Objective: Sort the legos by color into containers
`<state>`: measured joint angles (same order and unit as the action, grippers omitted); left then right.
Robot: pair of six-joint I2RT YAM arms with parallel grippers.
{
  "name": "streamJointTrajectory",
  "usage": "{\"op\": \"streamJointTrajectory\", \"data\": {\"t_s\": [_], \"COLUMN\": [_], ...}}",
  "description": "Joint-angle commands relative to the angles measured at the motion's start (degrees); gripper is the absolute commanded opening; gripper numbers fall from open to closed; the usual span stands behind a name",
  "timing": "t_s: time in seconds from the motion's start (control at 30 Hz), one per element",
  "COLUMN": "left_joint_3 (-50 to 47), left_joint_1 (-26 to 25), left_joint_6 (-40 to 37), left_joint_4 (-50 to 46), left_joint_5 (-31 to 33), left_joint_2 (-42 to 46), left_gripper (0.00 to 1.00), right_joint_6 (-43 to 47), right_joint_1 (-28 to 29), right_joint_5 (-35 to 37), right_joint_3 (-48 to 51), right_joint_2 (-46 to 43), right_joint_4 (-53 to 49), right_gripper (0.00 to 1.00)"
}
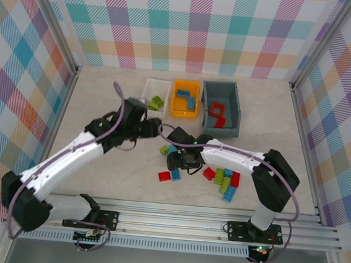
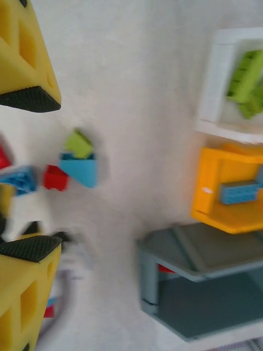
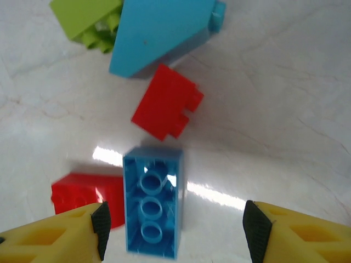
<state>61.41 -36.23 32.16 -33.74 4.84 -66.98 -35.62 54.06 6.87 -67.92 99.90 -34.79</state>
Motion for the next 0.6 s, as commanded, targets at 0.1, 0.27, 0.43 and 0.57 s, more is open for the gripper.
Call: {"op": "streamJointTrajectory", "data": {"t_s": [0.1,0.27,0.43,0.57], "left_joint_3": [-13.2,-15.0,-15.2,-15.8], "left_joint_1": [-3.5,-3.8,-3.7,-3.8], "left_joint_6": [6.5,7.6,7.8,7.8], "left_joint_4": [1.0,-4.7,-6.3,-4.9], "left_joint_5": [1.7,2.4,2.3,1.5], "left_joint_2": [18.2,26.3,27.5,26.7], "left_gripper": [0.64,0.64,0.64,0.63], "right_joint_6": [-2.0,-2.1,-2.0,-2.0], "right_joint_1": [-0.4,-2.0,-2.6,-2.7], "right_joint_5": [2.0,1.9,2.2,3.0], "right_joint_3": [-6.0,-8.3,-9.1,-9.2], "right_joint_2": [6.4,10.4,11.9,12.0], "right_joint_4": [0.8,0.5,1.2,0.9], "right_gripper": [0.67,0.62,0.47,0.34]}}
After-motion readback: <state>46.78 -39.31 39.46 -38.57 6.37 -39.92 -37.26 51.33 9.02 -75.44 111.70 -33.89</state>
